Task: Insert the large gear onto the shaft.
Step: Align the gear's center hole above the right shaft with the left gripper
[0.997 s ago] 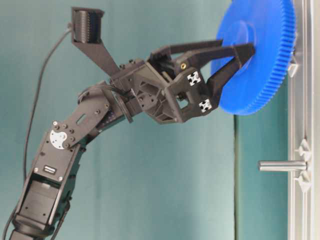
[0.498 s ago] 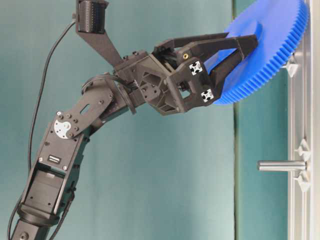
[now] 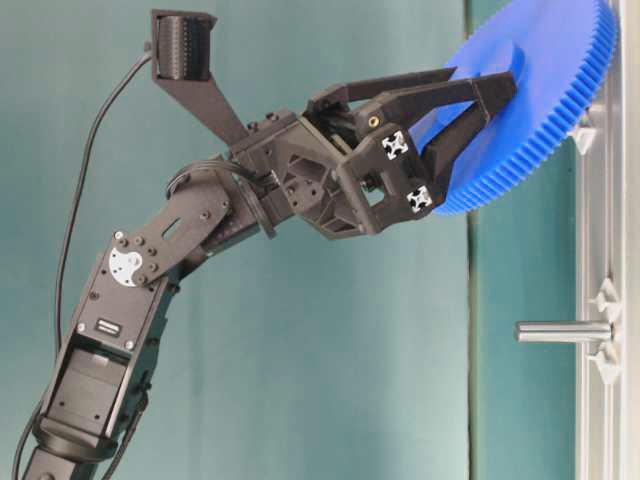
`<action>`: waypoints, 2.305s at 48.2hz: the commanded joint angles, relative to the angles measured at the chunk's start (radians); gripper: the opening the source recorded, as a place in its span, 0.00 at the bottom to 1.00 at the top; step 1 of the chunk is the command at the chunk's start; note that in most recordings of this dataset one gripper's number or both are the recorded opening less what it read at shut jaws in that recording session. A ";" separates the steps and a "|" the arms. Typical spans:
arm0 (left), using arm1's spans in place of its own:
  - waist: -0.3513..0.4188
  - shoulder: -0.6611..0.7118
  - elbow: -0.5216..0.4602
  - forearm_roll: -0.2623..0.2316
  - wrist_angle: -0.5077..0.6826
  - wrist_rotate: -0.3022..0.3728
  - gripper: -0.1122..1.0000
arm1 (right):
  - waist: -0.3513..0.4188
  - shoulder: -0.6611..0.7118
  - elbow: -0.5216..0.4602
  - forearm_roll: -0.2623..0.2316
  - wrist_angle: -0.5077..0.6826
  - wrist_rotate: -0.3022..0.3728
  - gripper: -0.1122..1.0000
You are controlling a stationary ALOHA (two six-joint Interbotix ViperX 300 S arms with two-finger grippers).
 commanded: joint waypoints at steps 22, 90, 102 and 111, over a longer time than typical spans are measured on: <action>0.038 -0.054 0.009 0.006 0.011 -0.035 0.81 | -0.002 0.006 -0.015 -0.002 -0.009 0.011 0.78; 0.071 -0.011 -0.006 0.006 0.029 -0.040 0.81 | -0.002 0.006 -0.018 0.000 -0.009 0.012 0.78; 0.084 0.002 -0.009 0.006 0.025 -0.040 0.81 | -0.002 0.006 -0.017 -0.002 -0.009 0.012 0.78; 0.089 0.002 -0.011 0.006 0.028 -0.043 0.81 | -0.002 0.006 -0.017 -0.002 -0.009 0.012 0.78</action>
